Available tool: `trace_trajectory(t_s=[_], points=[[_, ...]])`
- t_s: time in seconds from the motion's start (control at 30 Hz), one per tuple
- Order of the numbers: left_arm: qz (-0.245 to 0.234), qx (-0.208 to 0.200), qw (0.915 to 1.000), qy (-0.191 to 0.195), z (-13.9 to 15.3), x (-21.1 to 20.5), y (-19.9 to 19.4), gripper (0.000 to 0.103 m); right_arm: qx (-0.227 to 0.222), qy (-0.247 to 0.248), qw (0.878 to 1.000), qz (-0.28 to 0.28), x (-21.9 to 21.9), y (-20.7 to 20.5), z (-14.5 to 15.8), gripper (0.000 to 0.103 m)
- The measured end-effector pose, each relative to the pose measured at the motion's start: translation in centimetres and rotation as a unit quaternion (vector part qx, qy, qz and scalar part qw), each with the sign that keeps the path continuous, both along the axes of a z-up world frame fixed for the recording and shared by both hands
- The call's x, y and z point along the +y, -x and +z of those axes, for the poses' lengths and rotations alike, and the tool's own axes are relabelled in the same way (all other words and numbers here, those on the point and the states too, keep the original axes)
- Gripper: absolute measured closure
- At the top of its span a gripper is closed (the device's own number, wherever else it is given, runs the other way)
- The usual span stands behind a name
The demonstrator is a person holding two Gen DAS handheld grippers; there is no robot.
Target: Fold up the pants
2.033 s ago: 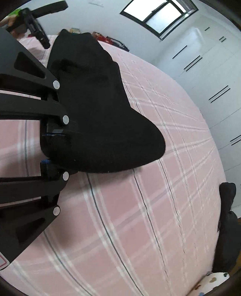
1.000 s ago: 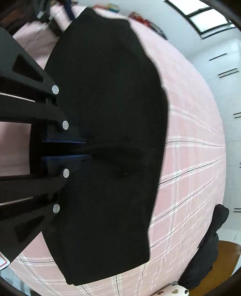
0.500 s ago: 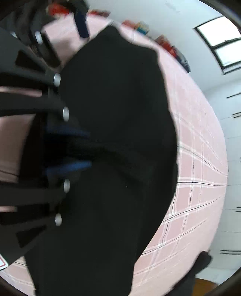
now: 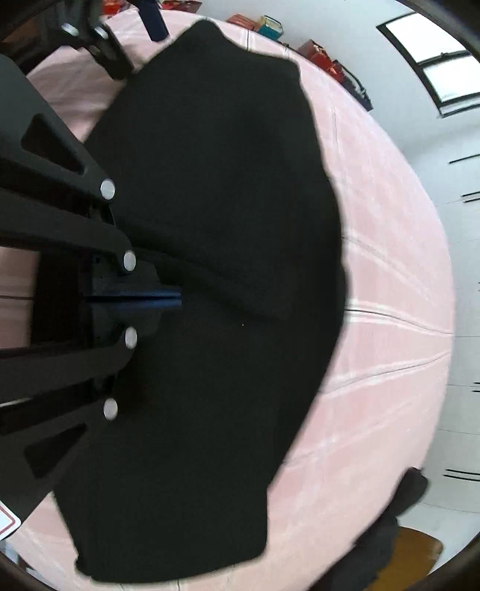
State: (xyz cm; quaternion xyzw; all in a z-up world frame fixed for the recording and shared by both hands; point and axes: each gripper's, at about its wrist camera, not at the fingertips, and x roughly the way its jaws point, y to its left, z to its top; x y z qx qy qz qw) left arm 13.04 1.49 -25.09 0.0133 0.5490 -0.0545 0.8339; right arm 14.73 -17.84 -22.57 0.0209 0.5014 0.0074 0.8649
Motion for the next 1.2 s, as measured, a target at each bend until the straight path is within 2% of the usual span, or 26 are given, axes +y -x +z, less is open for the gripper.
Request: trace_trajectory(t_s=[0.07,0.13,0.23,0.33,0.4,0.47,0.53,0.57,0.63,0.73,0.77,0.87,0.93,1.0,1.03,1.1,1.13,1.2], points=[[0.004,0.000,1.0000,0.002,-0.1,0.5,0.0,0.012,-0.030,0.005,1.000,0.004,-0.1,2.0,1.6,0.050],[0.010,0.003,0.9999,0.006,-0.2,1.0,0.0,0.012,-0.036,0.029,0.998,0.032,0.1,3.5,1.8,0.050],[0.016,0.004,0.9999,0.006,-0.4,1.1,0.3,0.012,-0.024,0.094,0.992,0.085,0.5,4.7,1.0,0.050],[0.022,0.008,0.9997,0.009,-0.6,1.0,0.6,0.012,-0.021,0.092,0.988,0.119,0.7,6.5,1.3,0.050],[0.021,0.011,0.9997,0.011,-0.7,0.8,0.5,0.012,-0.022,0.111,0.982,0.152,2.5,5.7,0.4,0.046],[0.019,0.012,0.9997,0.010,-0.6,0.6,0.3,0.012,-0.007,0.119,0.979,0.164,3.2,4.3,-1.2,0.052],[0.015,0.011,0.9998,0.004,-0.6,0.3,0.3,0.012,-0.009,0.070,0.986,0.150,1.6,3.8,-1.1,0.090],[0.012,0.010,0.9999,0.003,-0.5,0.2,0.3,0.012,-0.005,0.047,0.990,0.135,0.3,3.6,-0.6,0.097],[0.009,0.008,0.9999,0.002,-0.4,0.0,0.2,0.012,-0.039,0.014,0.996,0.080,-3.7,4.2,2.6,0.097],[0.009,0.009,0.9999,0.008,-0.8,0.0,-0.2,0.012,-0.100,-0.018,0.995,0.005,-10.6,6.8,8.6,0.096],[0.009,0.010,0.9999,0.009,-0.9,-0.1,-0.3,0.012,-0.115,-0.009,0.993,-0.007,-12.4,8.0,10.6,0.096],[0.010,0.016,0.9997,0.012,-1.3,-0.6,-0.4,0.012,-0.121,0.028,0.992,0.006,-13.2,9.0,12.1,0.096],[0.009,0.020,0.9997,0.014,-1.5,-1.3,-0.3,0.012,-0.096,0.048,0.994,0.035,-12.0,8.4,10.1,0.095],[0.003,0.019,0.9997,0.011,-1.4,-1.8,-0.1,0.012,-0.038,0.068,0.994,0.081,-9.7,7.7,5.8,0.095],[-0.002,0.019,0.9998,0.007,-1.3,-2.2,0.0,0.012,-0.015,0.075,0.992,0.098,-8.9,7.6,4.1,0.095],[-0.011,0.017,0.9998,0.002,-1.1,-2.7,0.2,0.012,0.036,0.118,0.982,0.142,-6.8,8.0,-0.4,0.087],[-0.017,0.016,0.9997,0.001,-1.1,-2.9,0.3,0.012,0.015,0.143,0.979,0.146,-6.2,8.8,-0.9,0.086],[-0.024,0.015,0.9996,-0.005,-1.1,-3.3,0.4,0.012,0.006,0.125,0.983,0.131,-6.6,9.0,-0.4,0.081]])
